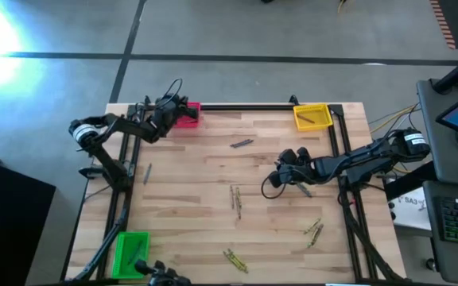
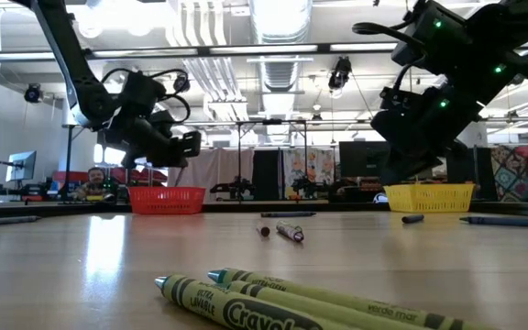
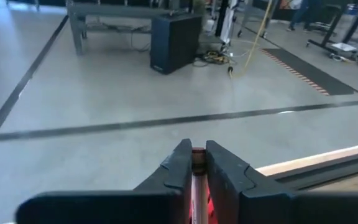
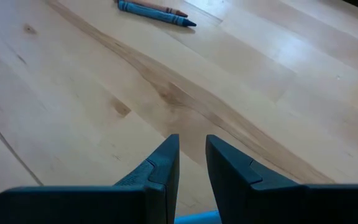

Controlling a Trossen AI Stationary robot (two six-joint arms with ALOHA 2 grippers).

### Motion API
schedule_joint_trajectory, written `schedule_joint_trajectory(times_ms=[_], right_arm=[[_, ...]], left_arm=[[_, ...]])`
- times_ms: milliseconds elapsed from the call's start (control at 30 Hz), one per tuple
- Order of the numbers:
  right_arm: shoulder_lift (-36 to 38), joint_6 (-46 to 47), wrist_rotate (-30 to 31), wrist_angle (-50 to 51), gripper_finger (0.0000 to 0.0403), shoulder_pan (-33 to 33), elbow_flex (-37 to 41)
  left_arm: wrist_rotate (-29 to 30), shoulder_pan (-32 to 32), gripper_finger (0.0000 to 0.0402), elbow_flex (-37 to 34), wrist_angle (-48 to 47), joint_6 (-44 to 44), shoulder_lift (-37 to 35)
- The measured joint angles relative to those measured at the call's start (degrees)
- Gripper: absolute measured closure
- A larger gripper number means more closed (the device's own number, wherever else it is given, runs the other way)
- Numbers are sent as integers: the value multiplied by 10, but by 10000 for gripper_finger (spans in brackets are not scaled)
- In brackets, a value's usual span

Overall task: Sort crayons
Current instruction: Put the brown crayon into the red bin, then put the blue crayon into the red bin

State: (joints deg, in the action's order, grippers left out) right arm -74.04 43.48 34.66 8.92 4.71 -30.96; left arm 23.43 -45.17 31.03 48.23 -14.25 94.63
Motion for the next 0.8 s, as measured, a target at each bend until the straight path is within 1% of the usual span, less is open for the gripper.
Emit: schedule_joint_trajectory(times_ms=[100,233,333,467,533,633,700,800], right_arm=[[0,0,0,-1,330,0,0],[0,0,0,-2,330,0,0],[0,-1,-2,-2,330,0,0],[0,-11,-2,0,330,0,0],[0,-23,-2,0,330,0,0],[0,-30,-2,-1,330,0,0],[0,-31,-2,-1,330,0,0],[0,-31,-2,-2,330,0,0]], left_arm=[[1,0,343,0,-15,-4,0],[0,3,302,0,-73,-27,-16],[0,13,284,0,-130,-29,-53],[-1,39,277,0,-228,-16,-132],[-8,60,276,1,-283,-14,-174],[-17,107,276,1,-394,-28,-225],[-17,148,276,0,-467,-56,-246],[-5,217,276,-3,-543,-102,-262]])
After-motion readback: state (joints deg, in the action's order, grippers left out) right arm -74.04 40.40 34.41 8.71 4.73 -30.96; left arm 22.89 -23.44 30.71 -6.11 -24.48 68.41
